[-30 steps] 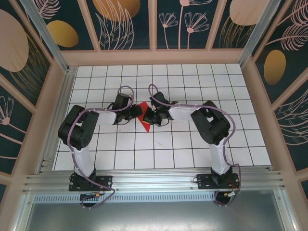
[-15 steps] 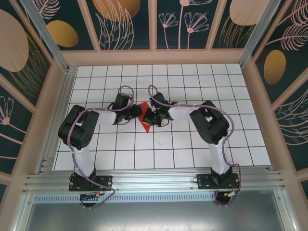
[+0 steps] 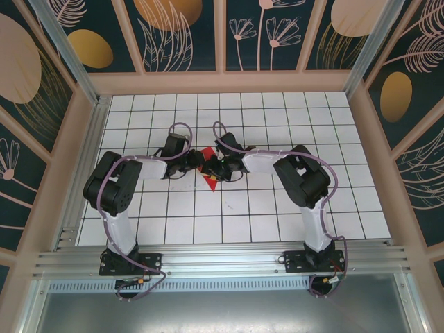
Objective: Fold a paper plane with a square sheet of paper (pick it up from the middle)
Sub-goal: Third fold the triangle at the center of the table.
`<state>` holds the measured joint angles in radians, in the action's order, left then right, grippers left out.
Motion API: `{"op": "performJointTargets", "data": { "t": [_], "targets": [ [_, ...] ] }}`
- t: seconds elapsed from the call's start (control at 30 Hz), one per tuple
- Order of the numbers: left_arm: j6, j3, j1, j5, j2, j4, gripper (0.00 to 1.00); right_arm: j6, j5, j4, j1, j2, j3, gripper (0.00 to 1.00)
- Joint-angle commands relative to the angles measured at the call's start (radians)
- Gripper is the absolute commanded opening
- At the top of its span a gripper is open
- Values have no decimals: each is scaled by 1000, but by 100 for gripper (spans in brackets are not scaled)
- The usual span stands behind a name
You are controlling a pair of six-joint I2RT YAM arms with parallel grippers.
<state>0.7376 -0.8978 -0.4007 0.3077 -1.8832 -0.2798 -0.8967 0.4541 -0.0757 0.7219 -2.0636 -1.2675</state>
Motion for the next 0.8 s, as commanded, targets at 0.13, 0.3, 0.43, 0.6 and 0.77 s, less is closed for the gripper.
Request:
{"op": "performJointTargets", "data": {
  "t": [0.13,0.3,0.43,0.6,0.77],
  "targets": [
    [29,9,14,34,88,26,26,7,-22,5,5,-34,5,31],
    [38,44,19,44,110,25,26,4,-15,32,4,-33,23,24],
    [39,64,19,72,112,16,26,4,-8,43,3,-32,31,22],
    [41,100,19,120,119,-3,26,4,-8,49,0,-30,39,10],
    [23,114,19,134,117,8,26,5,-4,50,-3,-32,39,4]
  ]
}}
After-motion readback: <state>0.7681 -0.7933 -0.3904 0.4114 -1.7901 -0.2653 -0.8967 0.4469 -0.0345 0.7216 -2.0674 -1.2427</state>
